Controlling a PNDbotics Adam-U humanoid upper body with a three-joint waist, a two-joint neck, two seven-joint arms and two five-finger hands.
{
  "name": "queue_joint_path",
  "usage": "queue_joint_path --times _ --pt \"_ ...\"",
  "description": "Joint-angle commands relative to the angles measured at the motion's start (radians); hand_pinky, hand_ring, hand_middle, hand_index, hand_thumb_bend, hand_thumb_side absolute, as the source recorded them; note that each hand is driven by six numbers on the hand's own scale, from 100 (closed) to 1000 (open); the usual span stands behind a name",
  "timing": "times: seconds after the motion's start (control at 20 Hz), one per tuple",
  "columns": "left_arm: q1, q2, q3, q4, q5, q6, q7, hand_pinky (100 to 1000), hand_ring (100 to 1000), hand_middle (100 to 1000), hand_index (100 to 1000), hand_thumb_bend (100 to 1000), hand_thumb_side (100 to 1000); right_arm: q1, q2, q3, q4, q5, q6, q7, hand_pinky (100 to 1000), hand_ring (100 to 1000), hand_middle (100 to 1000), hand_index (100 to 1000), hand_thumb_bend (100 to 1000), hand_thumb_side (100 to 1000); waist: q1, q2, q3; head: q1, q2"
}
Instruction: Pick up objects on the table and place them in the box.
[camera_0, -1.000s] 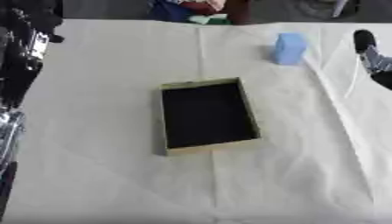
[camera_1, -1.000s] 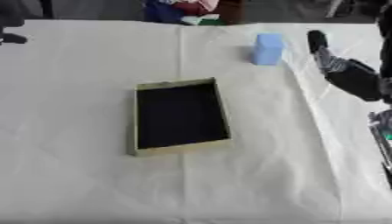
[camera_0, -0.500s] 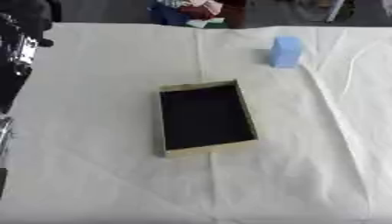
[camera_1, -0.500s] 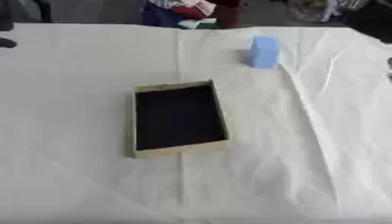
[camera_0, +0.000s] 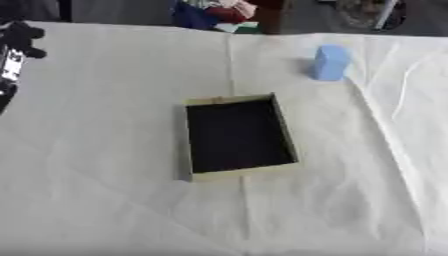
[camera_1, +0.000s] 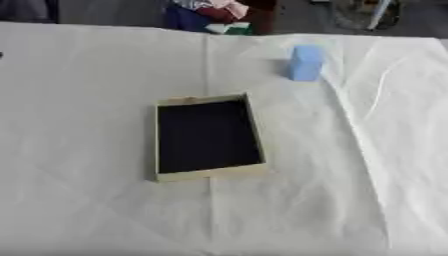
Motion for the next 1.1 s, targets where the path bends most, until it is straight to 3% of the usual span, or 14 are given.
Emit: queue_joint_path --times 0.05,0.3,0.4,0.6,0.85,1.1 --pt "-0.021 0.014 -0.002 -0.019 0.002 -0.001 -0.007 686 773 802 882 313 789 -0.033 -0.058 0.007 0.082 -0.058 0.054 0.029 784 815 812 923 379 318 0.0 -0.011 0.008 -0.017 -0.017" --pt "-0.027 0.013 -0.006 -0.019 0.002 -0.001 -0.012 686 773 802 882 314 789 -0.078 -0.069 0.047 0.208 -0.135 0.126 0.087 786 815 811 923 379 316 -0.004 -0.007 0.026 -0.032 -0.022" --pt "-0.029 0.012 -0.007 -0.019 0.003 -0.002 -0.013 686 773 802 882 311 788 -0.094 -0.074 0.069 0.256 -0.165 0.116 0.115 793 820 815 927 379 314 -0.006 -0.006 0.03 -0.037 -0.024" --pt "-0.032 0.011 -0.009 -0.019 0.003 -0.002 -0.015 686 773 801 882 316 789 -0.131 -0.074 0.137 0.363 -0.167 0.055 0.181 808 830 824 935 379 313 -0.008 -0.004 0.038 -0.045 -0.027" --pt "-0.039 0.009 -0.011 -0.021 0.003 -0.002 -0.018 686 772 801 882 316 788 -0.168 -0.049 0.224 0.484 -0.087 -0.029 0.265 840 855 849 954 376 317 -0.012 0.001 0.049 -0.055 -0.033" --pt "-0.044 0.007 -0.012 -0.021 0.004 -0.002 -0.02 686 772 800 882 317 788 -0.172 -0.019 0.264 0.544 0.007 -0.123 0.36 856 867 859 962 373 319 -0.013 0.006 0.057 -0.063 -0.036"
